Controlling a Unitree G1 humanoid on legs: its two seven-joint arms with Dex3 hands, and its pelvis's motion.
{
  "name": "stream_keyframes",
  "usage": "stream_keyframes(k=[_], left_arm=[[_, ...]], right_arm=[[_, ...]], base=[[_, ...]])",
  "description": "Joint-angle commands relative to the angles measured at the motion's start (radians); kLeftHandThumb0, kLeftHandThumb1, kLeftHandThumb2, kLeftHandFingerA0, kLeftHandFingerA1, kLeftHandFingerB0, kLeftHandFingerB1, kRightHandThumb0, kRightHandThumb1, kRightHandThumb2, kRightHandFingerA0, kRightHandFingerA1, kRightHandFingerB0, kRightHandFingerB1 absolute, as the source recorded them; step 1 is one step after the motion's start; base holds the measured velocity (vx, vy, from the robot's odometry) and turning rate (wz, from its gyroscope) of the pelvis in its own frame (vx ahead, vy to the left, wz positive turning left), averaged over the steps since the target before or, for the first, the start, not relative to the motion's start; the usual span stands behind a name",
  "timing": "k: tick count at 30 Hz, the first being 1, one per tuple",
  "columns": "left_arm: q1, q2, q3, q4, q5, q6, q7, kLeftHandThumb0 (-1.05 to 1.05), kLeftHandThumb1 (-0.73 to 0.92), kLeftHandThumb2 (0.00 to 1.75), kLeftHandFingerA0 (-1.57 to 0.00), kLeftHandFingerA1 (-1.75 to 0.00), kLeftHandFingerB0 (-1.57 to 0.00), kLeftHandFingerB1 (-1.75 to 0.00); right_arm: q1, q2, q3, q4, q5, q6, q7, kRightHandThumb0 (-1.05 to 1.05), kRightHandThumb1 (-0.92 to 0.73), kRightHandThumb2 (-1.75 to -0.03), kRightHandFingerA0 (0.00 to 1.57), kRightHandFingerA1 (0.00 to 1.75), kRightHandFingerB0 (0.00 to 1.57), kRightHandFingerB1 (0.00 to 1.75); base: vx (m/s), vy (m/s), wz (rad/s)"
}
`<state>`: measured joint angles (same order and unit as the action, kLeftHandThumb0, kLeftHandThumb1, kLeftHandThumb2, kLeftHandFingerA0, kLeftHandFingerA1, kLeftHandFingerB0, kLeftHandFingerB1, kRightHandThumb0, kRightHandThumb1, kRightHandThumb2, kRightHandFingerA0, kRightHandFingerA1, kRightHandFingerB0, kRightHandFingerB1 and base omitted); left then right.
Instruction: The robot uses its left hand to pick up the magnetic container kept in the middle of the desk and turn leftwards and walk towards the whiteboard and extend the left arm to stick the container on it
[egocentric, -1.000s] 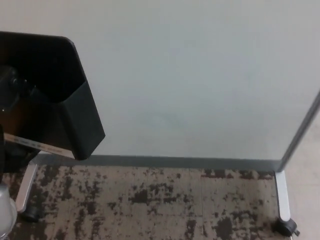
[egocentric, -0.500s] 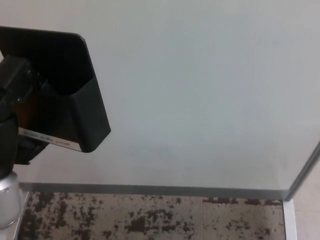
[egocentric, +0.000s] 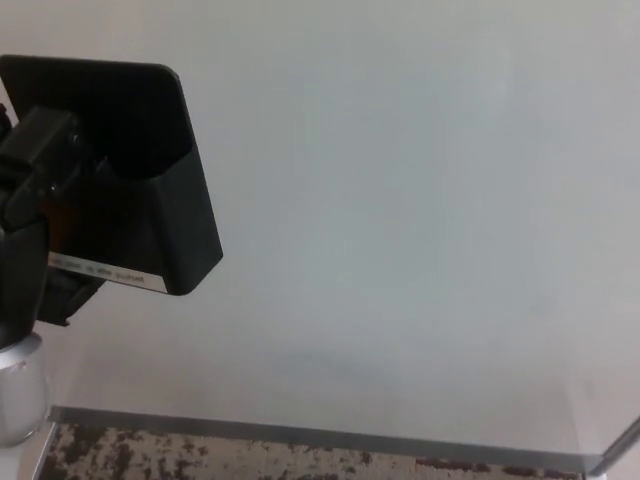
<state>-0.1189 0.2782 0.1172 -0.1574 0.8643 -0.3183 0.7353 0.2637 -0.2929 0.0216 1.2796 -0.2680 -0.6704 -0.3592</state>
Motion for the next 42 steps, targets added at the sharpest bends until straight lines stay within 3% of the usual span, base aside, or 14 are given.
stream_keyframes(k=[1, 10, 11, 13, 26, 30, 31, 34, 35, 40, 41, 42], left_arm=[[-0.035, -0.011, -0.017, 0.021, 0.019, 0.082, -0.027, -0.16, 0.35, 1.38, -1.0, -1.69, -0.95, -1.51], [-0.06, -0.012, -0.028, 0.045, 0.051, 0.116, -0.02, -0.14, 0.36, 1.35, -1.01, -1.68, -0.97, -1.49], [-0.079, -0.002, -0.036, 0.072, 0.068, 0.128, -0.022, -0.05, 0.32, 1.28, -1.0, -1.61, -0.98, -1.42], [-0.099, 0.009, -0.047, 0.096, 0.064, 0.124, -0.035, 0.02, 0.28, 1.32, -0.98, -1.59, -0.96, -1.45], [-0.122, 0.045, -0.067, 0.114, 0.072, 0.136, -0.036, -0.03, 0.32, 1.32, -0.94, -1.67, -0.93, -1.47], [-0.142, 0.057, -0.074, 0.127, 0.085, 0.149, -0.041, -0.04, 0.31, 1.34, -0.99, -1.68, -0.9, -1.44], [-0.144, 0.058, -0.075, 0.128, 0.083, 0.149, -0.042, -0.03, 0.27, 1.32, -0.93, -1.67, -0.92, -1.48], [-0.147, 0.059, -0.076, 0.13, 0.081, 0.15, -0.043, -0.03, 0.27, 1.32, -0.93, -1.67, -0.92, -1.48], [-0.155, 0.06, -0.077, 0.141, 0.082, 0.148, -0.035, -0.01, 0.3, 1.23, -0.93, -1.68, -0.91, -1.47], [-0.176, 0.062, -0.081, 0.167, 0.079, 0.141, -0.023, 0.0, 0.28, 1.28, -0.94, -1.71, -0.92, -1.49], [-0.198, 0.068, -0.086, 0.179, 0.082, 0.145, -0.038, -0.01, 0.33, 1.25, -1.03, -1.6, -0.97, -1.32], [-0.226, 0.076, -0.094, 0.194, 0.085, 0.151, -0.057, -0.01, 0.33, 1.25, -1.03, -1.6, -0.97, -1.32]], right_arm=[[-0.001, -0.011, 0.0, 0.007, 0.002, 0.009, -0.003, -0.53, -0.81, -0.65, 1.0, 0.76, 0.81, 0.5], [-0.008, -0.011, 0.005, 0.021, -0.003, 0.023, -0.008, -0.52, -0.81, -0.65, 0.99, 0.76, 0.81, 0.5], [-0.002, -0.012, -0.002, 0.014, 0.008, 0.011, 0.002, -0.49, -0.81, -0.64, 0.98, 0.78, 0.79, 0.52], [0.009, -0.013, -0.003, 0.001, 0.009, -0.005, 0.003, -0.5, -0.81, -0.64, 0.96, 0.78, 0.78, 0.52], [0.021, -0.01, -0.003, 0.0, 0.006, -0.01, 0.003, -0.54, -0.82, -0.65, 0.97, 0.79, 0.79, 0.53], [0.012, -0.007, -0.005, 0.014, 0.007, 0.006, 0.0, -0.52, -0.81, -0.64, 0.97, 0.78, 0.8, 0.51], [0.011, -0.007, -0.005, 0.015, 0.006, 0.007, 0.001, -0.53, -0.81, -0.64, 0.98, 0.76, 0.8, 0.51], [0.009, -0.008, -0.004, 0.017, 0.006, 0.008, 0.002, -0.53, -0.81, -0.64, 0.98, 0.76, 0.8, 0.51], [0.01, -0.008, -0.003, 0.017, 0.004, 0.011, 0.0, -0.52, -0.81, -0.64, 0.98, 0.76, 0.81, 0.51], [0.011, -0.012, 0.002, 0.017, -0.002, 0.009, -0.003, -0.52, -0.81, -0.64, 0.99, 0.76, 0.81, 0.51], [0.011, -0.013, 0.0, 0.017, 0.001, 0.012, 0.0, -0.52, -0.82, -0.65, 0.98, 0.75, 0.8, 0.51], [0.011, -0.013, -0.002, 0.018, 0.004, 0.016, 0.003, -0.52, -0.82, -0.65, 0.98, 0.75, 0.8, 0.51]], base=[[-0.01, -0.25, 0.19], [0.08, -0.176, 0.0], [0.0, 0.0, 0.0], [0.07, 0.091, -0.03], [0.07, 0.113, 0.04], [0.0, 0.0, 0.0], [0.0, 0.0, 0.0], [0.0, 0.0, 0.0], [0.0, 0.0, 0.0], [0.01, 0.084, 0.03], [-0.01, 0.088, 0.01], [-0.01, 0.088, 0.04]])
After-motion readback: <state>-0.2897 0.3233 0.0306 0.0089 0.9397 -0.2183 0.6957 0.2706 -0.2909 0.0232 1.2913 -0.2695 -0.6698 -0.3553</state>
